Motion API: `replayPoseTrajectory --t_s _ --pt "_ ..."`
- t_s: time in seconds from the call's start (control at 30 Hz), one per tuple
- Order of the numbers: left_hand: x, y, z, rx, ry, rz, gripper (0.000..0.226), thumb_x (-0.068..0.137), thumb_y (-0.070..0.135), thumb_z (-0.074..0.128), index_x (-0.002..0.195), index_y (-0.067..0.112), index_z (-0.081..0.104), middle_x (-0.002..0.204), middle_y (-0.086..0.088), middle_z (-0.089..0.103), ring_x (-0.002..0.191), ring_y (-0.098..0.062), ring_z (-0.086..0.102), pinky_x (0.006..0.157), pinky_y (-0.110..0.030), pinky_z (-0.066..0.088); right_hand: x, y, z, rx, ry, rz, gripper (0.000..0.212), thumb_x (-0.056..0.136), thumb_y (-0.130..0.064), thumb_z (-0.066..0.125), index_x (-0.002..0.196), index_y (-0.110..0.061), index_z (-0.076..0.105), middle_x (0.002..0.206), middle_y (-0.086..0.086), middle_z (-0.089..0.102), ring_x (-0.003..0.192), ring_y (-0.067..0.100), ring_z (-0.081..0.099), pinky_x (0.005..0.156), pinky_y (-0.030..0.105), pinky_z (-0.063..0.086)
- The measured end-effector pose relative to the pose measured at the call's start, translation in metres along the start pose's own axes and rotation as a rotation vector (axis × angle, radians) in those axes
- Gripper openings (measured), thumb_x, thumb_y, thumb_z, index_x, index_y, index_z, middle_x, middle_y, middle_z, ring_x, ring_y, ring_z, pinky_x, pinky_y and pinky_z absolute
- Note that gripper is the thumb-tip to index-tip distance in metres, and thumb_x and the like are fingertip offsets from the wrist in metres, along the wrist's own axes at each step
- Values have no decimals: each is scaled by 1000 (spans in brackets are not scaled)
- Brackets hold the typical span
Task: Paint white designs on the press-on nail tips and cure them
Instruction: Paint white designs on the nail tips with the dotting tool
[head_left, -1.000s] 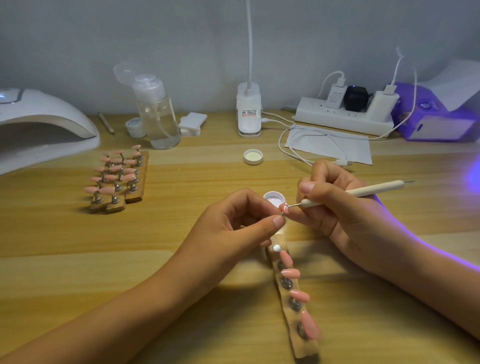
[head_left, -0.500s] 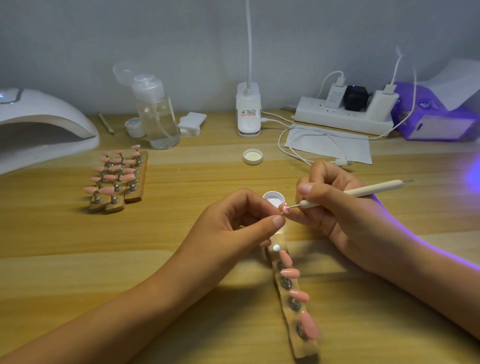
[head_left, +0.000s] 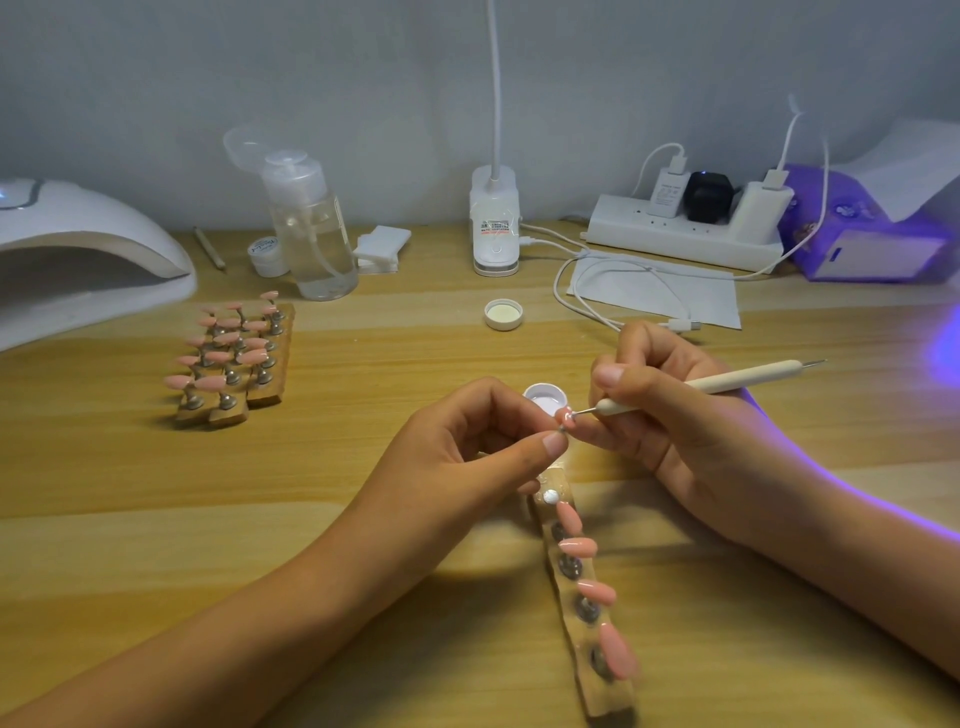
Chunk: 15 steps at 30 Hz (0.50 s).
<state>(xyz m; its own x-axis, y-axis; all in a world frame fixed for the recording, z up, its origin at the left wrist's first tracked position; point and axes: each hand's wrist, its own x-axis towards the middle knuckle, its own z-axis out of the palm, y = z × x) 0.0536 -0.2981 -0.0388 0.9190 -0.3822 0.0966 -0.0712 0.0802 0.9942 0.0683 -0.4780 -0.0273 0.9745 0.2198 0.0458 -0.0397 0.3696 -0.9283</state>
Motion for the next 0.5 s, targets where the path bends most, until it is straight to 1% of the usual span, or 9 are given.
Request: replayPoseTrajectory --t_s 0.1,0.23,0.33,0.5 --pt "0 0 0 10 -4 4 6 77 17 70 77 23 70 74 4 65 66 -8 57 64 -19 50 0 0 0 -3 -8 0 25 75 -6 63 56 -16 51 57 3 44 55 13 44 64 25 57" --pt "0 -1 -1 16 -7 1 5 77 19 70 78 23 70 73 5 65 67 -8 57 65 -19 50 0 0 1 1 -4 0 25 75 -6 62 56 -17 50 58 2 45 59 17 39 64 25 57" --pt "0 -1 -1 19 -4 2 5 76 19 71 78 24 70 74 5 65 68 -7 57 64 -19 50 0 0 1 -4 -3 -3 25 75 -6 62 56 -17 50 57 1 45 56 14 39 64 25 57" --pt "0 -1 -1 10 -4 1 6 77 18 71 77 25 70 74 4 65 68 -7 58 64 -20 50 0 0 -1 6 -10 0 25 75 -6 62 57 -16 49 58 3 44 57 15 40 64 25 57"
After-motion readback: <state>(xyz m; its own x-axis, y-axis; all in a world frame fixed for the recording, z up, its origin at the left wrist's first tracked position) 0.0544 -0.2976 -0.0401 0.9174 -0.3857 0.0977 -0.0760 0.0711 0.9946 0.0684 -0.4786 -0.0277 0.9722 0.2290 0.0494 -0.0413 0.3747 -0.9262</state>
